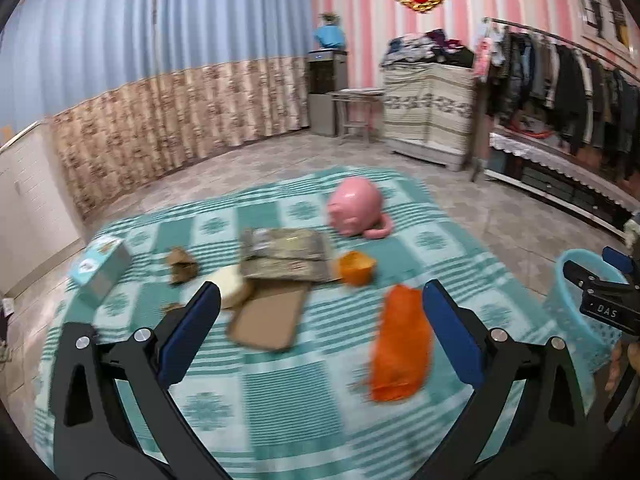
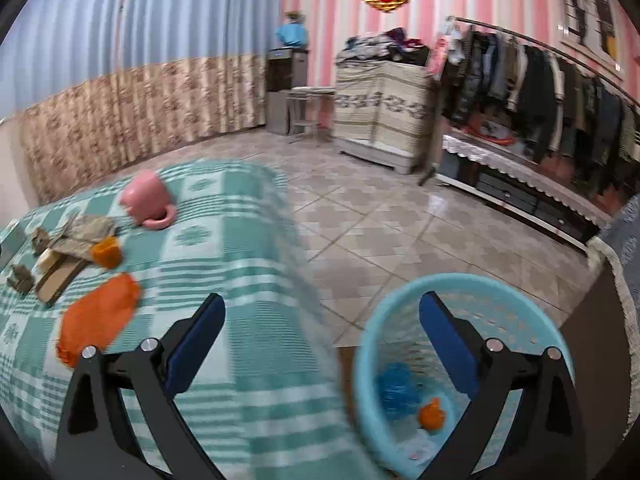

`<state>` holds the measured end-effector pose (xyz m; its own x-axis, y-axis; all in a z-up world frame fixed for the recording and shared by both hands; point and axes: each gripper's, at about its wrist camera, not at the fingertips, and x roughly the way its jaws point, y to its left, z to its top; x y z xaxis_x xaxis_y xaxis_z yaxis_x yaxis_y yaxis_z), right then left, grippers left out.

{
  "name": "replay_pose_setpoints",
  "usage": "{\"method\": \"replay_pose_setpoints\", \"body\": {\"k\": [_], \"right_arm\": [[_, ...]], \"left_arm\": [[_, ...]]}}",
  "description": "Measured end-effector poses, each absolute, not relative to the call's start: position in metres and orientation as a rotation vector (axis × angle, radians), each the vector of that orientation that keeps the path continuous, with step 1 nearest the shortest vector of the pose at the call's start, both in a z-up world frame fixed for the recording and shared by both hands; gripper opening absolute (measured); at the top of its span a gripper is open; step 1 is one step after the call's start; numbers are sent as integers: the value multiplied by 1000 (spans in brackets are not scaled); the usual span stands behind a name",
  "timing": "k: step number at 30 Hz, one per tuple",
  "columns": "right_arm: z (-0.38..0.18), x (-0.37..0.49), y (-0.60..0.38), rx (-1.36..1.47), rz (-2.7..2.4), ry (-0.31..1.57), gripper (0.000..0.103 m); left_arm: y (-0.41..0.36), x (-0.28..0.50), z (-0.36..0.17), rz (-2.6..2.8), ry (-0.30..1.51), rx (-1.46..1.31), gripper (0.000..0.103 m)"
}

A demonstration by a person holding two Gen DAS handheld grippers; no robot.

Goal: Collect trash
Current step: 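Move both grippers back over the bedspread toward the orange rag, then grasp the brown crumpled cloth with the left gripper while the right gripper grasps the orange rag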

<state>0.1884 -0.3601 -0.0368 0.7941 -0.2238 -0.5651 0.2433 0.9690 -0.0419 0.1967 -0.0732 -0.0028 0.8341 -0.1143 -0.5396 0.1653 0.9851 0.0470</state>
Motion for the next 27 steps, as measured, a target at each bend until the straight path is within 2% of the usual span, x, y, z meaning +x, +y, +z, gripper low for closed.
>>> {"method": "replay_pose_setpoints", "body": {"k": [18, 24, 25, 27], "right_arm": [[-75, 221, -210, -90, 42, 707, 96], [-100, 236, -186, -127, 87, 783, 94], [-103, 238, -185, -125, 92, 790, 89], [-106, 241, -184, -117, 113, 812, 68]], "left_arm": [[83, 219, -73, 108, 715, -20, 98], [110, 226, -86, 151, 746, -73, 97], [112, 227, -88, 153, 749, -78, 98], [114, 229, -90, 150, 755, -86, 97]]}}
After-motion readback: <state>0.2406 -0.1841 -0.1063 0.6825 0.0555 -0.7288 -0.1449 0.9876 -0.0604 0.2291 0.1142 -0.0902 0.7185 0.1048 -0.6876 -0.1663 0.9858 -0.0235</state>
